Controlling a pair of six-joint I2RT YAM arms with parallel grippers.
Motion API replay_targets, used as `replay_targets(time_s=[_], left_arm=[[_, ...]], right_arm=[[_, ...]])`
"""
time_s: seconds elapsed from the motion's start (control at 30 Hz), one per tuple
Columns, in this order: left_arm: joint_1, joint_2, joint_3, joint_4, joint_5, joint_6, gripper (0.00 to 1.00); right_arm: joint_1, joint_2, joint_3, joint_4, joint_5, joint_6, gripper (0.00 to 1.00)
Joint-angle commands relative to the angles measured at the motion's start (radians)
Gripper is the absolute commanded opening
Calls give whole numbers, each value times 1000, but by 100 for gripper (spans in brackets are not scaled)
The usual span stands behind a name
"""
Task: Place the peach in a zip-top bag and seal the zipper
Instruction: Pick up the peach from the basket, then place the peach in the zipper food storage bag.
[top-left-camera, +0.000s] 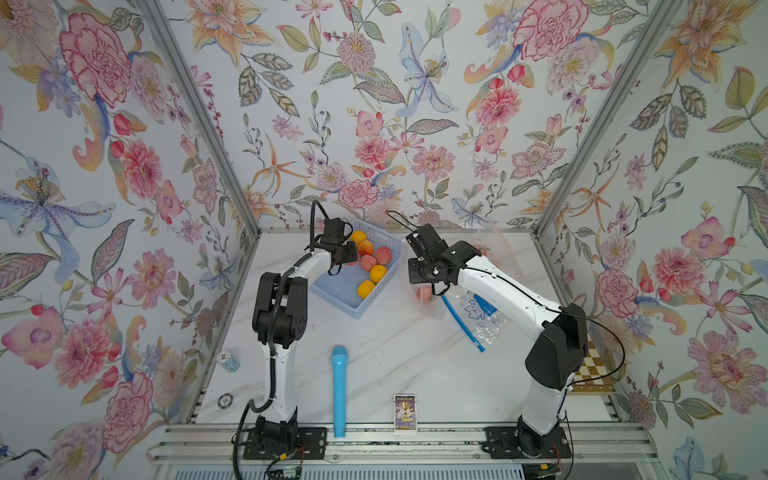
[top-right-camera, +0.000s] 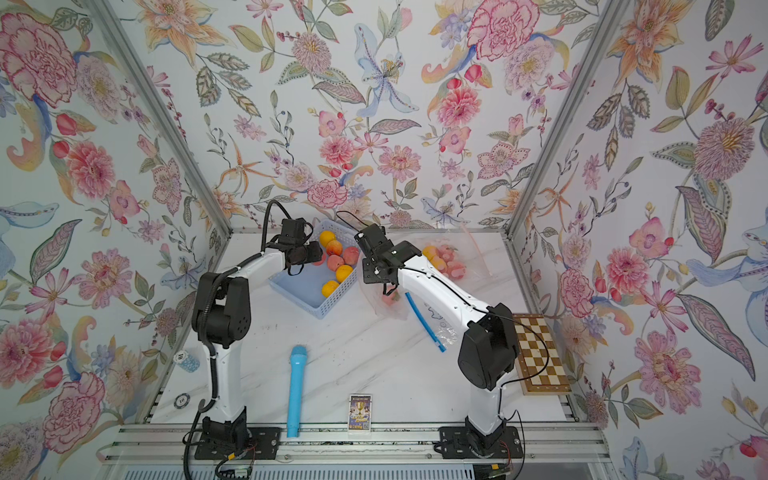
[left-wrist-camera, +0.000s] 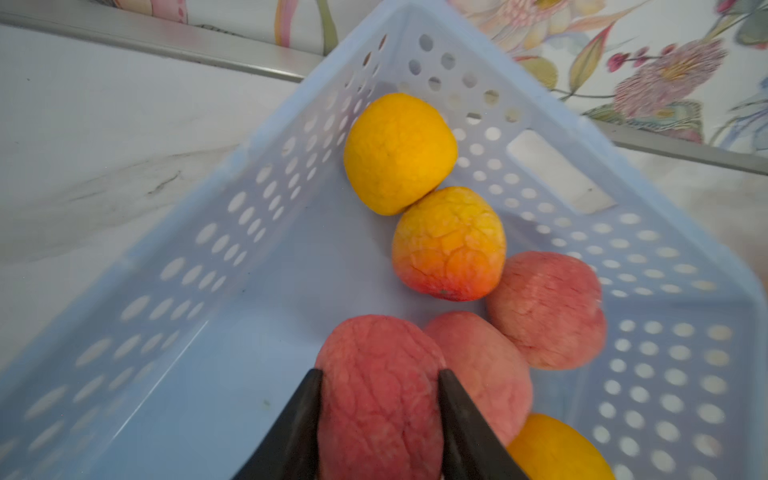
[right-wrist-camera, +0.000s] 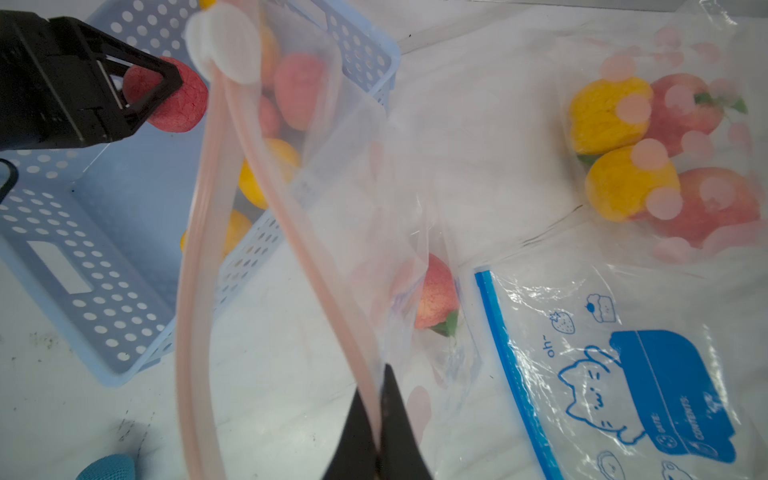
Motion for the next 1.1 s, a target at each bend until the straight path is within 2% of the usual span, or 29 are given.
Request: replay_targets(time_s=[0.0, 0.17, 0.4, 0.67, 1.07], left_arm=[[-3, -164, -125, 184, 118, -60, 42], [-55, -364, -303, 295, 215, -94, 42], [-195, -587, -417, 324, 196, -65, 42], [-313, -623, -438, 319, 211, -49, 42], [-352, -554, -428, 231, 176, -32, 42]], right_arm=[[-13, -60, -38, 59, -53, -4, 0], [-26, -104, -89, 111, -117, -3, 0], [-43, -136, -140, 158, -166, 1, 0], [-55, -156, -169, 214, -241, 12, 0], [-66, -175, -197, 248, -275, 30, 0]])
